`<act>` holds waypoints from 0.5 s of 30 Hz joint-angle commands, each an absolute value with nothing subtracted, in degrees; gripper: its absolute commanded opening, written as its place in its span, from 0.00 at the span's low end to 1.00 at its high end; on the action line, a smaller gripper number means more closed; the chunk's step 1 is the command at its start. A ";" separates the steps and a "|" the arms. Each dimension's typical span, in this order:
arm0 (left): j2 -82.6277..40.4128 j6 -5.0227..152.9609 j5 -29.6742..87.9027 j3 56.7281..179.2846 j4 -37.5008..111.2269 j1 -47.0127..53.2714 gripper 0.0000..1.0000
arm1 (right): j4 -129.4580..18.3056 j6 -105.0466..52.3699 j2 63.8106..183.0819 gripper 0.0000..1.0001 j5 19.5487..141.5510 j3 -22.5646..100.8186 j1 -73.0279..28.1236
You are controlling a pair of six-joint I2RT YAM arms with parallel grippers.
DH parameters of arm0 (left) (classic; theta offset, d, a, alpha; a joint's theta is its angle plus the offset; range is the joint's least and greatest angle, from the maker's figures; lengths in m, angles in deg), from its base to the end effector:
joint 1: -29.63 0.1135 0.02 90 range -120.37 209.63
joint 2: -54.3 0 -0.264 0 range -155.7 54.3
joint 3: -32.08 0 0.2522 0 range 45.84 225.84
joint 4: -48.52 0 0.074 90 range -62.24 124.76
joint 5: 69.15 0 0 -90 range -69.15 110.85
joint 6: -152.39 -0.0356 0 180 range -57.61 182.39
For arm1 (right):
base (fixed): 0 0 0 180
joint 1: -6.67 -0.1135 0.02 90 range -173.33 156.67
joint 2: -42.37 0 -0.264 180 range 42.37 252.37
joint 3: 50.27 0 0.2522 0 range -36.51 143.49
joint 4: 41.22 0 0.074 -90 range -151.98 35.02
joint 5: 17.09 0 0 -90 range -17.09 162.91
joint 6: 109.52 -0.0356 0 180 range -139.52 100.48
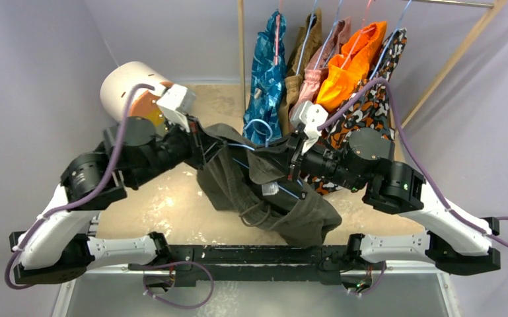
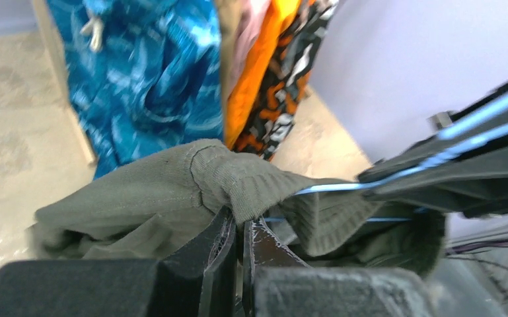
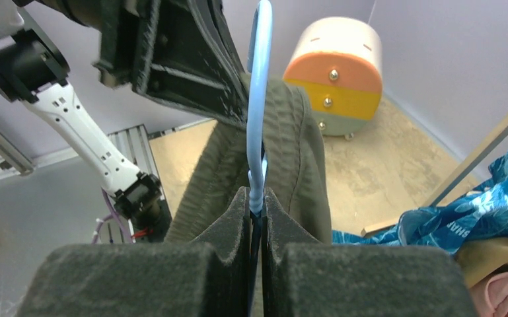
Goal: Place the shorts on the hanger
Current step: Hang the shorts on the hanger.
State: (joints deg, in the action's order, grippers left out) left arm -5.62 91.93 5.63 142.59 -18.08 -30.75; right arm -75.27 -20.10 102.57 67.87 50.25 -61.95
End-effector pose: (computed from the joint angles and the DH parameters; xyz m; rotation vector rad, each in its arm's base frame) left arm 0.0832 -0.1275 0.5069 0.3237 1.8995 -0.8394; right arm 0.0721 0.1757 0.5177 -0.7924 1.3080 0.9125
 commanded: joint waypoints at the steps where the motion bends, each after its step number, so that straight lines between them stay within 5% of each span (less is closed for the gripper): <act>1: -3.06 93.94 10.47 148.51 -8.36 -30.63 0.00 | -72.02 -18.84 103.68 0.00 68.04 51.87 -62.10; 12: -0.26 96.98 12.99 134.91 -9.61 -30.62 0.01 | -66.37 -18.78 98.98 0.00 67.33 50.06 -62.05; 15: -0.81 96.56 15.40 134.08 -10.07 -30.66 0.28 | -63.85 -19.13 97.07 0.00 67.92 48.06 -62.05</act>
State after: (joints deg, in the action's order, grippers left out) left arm -0.53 95.36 11.18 134.92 -12.48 -30.75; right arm -73.29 -19.47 100.82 67.91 48.79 -61.95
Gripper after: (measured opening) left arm 0.135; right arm 0.034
